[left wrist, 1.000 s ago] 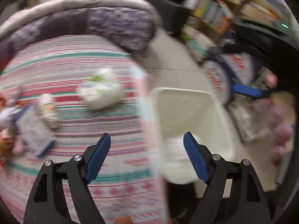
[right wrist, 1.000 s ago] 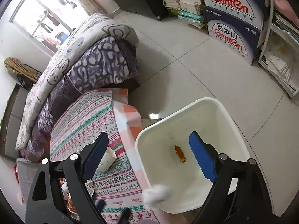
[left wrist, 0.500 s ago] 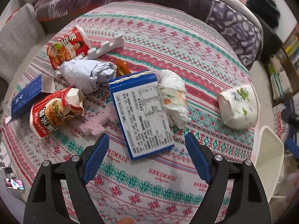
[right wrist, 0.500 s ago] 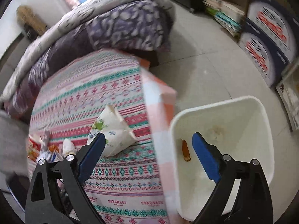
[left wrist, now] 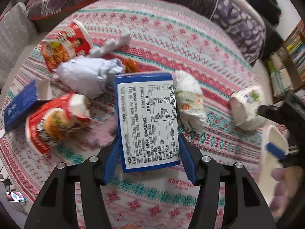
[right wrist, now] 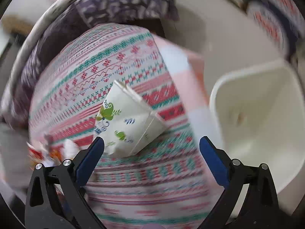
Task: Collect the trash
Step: 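Grasp the white paper cup with the right tool while the left tool grasps the blue-white snack box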
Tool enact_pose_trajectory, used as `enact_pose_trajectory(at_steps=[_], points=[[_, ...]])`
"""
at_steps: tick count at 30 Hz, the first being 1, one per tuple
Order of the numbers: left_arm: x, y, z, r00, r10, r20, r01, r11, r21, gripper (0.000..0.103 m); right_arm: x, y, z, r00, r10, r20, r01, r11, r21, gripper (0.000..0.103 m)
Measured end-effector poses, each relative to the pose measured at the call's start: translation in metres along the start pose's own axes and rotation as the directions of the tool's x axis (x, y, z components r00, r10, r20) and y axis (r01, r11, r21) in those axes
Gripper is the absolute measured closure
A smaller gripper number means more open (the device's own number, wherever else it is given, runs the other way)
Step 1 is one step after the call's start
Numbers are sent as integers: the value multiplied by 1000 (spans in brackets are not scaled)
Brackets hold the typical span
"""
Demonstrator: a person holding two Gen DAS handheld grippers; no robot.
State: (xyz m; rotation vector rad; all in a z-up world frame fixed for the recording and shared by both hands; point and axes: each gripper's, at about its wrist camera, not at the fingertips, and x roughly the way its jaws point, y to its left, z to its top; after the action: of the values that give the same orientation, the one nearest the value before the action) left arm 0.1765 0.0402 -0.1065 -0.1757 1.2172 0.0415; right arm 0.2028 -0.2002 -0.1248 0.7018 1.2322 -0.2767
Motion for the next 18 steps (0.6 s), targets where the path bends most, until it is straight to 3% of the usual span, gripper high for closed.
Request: enact_pose_trajectory(at_steps=[6,10,14,17,18], points=[[-39,27,-2,997,-49,57,51,998,-28,46,3,26,-8,998,32,57,-34,999,34,16],[-53,44,-1,995,-44,91,48,998,-38,45,22,39,-5,999,24,31,-24,1000,11,24],[-64,64,-1,993,-42,108,49,997,-62,45,27,60,-11,995,-13,103,25,994,-108,30],[-67,72,-1,993,-38,113,47,996,-81,45,25,68,-13,991,4,136,20,985,-174,47],[-68,75,-1,993,-37,115,47,995,-87,45,24,69,-13,990,5,140,21,982,-189,58]])
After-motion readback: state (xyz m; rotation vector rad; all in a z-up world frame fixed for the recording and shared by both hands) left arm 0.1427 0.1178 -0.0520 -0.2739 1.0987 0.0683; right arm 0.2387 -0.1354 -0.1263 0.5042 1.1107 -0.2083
